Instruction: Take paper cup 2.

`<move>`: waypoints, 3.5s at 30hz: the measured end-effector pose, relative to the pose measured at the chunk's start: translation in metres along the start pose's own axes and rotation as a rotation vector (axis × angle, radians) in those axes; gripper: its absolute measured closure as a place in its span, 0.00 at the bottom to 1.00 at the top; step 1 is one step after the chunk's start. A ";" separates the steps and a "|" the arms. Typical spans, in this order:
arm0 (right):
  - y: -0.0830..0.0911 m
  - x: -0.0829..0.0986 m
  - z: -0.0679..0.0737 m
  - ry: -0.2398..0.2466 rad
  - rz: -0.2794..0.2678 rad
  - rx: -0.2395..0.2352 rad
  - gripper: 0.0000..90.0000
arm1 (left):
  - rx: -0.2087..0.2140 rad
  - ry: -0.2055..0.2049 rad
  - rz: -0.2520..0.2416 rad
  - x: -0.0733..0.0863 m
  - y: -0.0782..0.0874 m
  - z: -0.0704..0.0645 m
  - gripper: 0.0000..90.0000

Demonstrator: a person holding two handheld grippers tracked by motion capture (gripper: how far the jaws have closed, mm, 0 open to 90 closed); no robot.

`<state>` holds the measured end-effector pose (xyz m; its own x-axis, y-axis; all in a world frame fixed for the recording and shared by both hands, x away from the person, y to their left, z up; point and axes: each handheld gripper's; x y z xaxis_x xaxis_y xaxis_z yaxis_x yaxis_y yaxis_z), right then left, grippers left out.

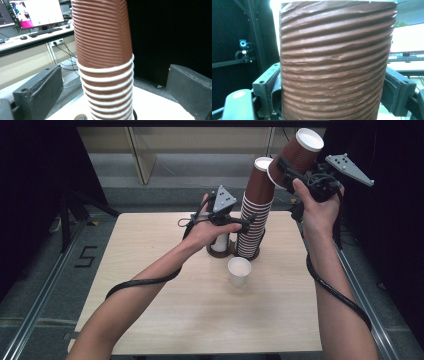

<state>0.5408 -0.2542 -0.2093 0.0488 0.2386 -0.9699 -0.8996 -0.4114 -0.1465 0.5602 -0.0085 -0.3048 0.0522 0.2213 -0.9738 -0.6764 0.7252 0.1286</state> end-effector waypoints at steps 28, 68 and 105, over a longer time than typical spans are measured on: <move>0.081 0.098 0.022 -0.020 0.159 -0.042 0.20 | 0.070 -0.068 0.015 0.060 0.118 -0.034 0.02; 0.064 0.209 0.092 -0.210 0.354 -0.236 0.20 | 0.154 -0.024 0.033 0.116 0.128 -0.061 0.00; 0.067 0.219 0.107 -0.239 0.418 -0.313 0.19 | 0.220 0.019 0.068 0.127 0.114 -0.057 0.04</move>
<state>0.4446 -0.1357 -0.4103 -0.4151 0.1770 -0.8924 -0.6481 -0.7459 0.1536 0.4479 0.0656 -0.4241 -0.0028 0.2637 -0.9646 -0.5009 0.8345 0.2296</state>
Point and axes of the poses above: each handheld gripper's, and its own axes: y roughly backward along the jaws, x roughly out of its underside, z roughly to its left, and after that the axes turned 4 degrees about -y, right-handed
